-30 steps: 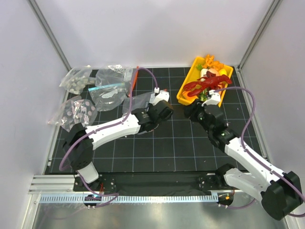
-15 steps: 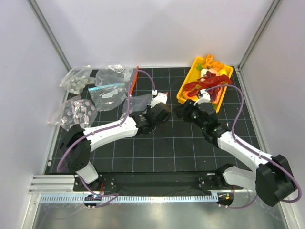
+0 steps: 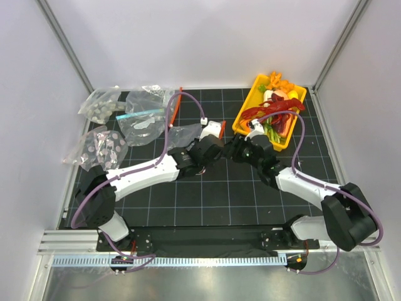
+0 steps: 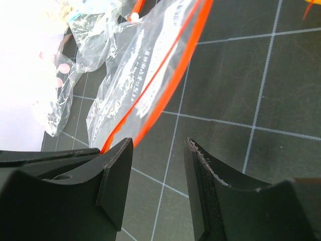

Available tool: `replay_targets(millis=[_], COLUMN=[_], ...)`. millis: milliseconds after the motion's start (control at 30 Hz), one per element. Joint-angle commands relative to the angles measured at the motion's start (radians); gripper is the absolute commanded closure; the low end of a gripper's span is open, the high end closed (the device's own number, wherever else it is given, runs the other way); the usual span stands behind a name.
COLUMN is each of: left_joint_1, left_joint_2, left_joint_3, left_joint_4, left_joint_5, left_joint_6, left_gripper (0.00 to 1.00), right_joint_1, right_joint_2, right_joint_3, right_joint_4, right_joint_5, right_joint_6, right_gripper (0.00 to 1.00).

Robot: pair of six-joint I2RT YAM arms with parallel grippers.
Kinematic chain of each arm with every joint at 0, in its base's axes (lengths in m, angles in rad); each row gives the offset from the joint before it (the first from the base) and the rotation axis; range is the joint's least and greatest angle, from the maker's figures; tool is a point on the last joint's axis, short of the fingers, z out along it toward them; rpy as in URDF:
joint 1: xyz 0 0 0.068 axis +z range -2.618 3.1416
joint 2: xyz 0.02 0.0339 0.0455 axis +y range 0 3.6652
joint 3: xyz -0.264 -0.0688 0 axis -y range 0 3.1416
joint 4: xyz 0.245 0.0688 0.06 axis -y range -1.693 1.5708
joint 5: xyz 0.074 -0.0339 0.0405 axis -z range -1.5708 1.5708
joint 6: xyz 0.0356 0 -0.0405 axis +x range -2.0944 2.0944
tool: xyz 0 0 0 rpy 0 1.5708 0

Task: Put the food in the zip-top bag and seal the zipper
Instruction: Open the zipper of the food storage bag at the center of the board.

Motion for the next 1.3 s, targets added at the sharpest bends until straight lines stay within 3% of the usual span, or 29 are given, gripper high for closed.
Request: replay_targets(millis=[0,633,733,900,1000,1167,1267], left_joint_1=[-0.011,-0.022,-0.023,-0.023,-0.023,-0.031,-0.04], left_joint_2=[-0.032,-0.114,-0.148,-0.165,-0.133,-0.09,-0.079], left_joint_3=[-0.005,-0.057,-0.075,-0.086,-0.068,-0.028,-0.022], left_joint_4=[0.061,0.107,0.115,0.118,0.092,0.05,0.047], left_joint_5=[0.018,0.105,0.102,0.085,0.02,-0.025,-0.044], left_joint_6=[0.011,-0.014,-0.011,0.006,0.015,0.032,0.038], left_gripper=[1.0,1.0,1.0,1.0,1.0,0.87,0.81], right_joint_1=[0.01,0.036,0.038,0.042,0.084,0.223,0.263], right_joint_2=[0.02,0.125,0.129,0.113,0.074,0.007,-0.009], right_joint_3=[0.016,0.075,0.085,0.098,0.113,0.15,0.157], right_joint_4=[0.084,0.048,0.03,-0.013,-0.068,-0.145,-0.153], right_joint_5=[-0.009,0.019,0.028,0.04,0.123,0.328,0.365], right_joint_6=[-0.003,-0.015,-0.024,-0.057,-0.11,-0.204,-0.23], right_gripper=[0.48,0.53,0.58,0.9,0.99,0.99,0.99])
